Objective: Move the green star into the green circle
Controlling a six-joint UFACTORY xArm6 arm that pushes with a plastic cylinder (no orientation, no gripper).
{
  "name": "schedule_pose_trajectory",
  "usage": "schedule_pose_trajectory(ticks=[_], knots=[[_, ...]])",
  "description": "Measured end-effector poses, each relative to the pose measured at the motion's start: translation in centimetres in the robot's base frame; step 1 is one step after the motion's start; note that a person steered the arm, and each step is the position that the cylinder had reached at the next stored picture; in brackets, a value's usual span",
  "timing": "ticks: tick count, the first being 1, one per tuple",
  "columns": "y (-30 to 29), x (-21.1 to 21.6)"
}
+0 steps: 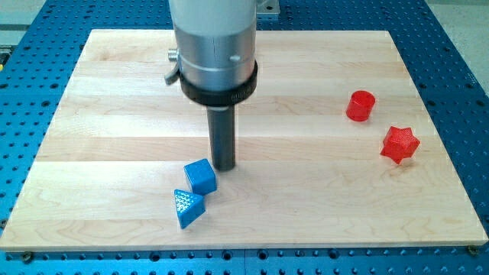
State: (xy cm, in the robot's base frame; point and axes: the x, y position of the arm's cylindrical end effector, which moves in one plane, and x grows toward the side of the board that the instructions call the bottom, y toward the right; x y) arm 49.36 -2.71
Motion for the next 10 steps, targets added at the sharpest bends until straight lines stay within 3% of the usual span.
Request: schedule_pose_trajectory(ticks=[2, 5, 6, 7, 10], knots=[[0.2, -6.8], [9.3, -17.1], [10.7, -23.3], [10.1, -28.5], [-1.4, -30.0]])
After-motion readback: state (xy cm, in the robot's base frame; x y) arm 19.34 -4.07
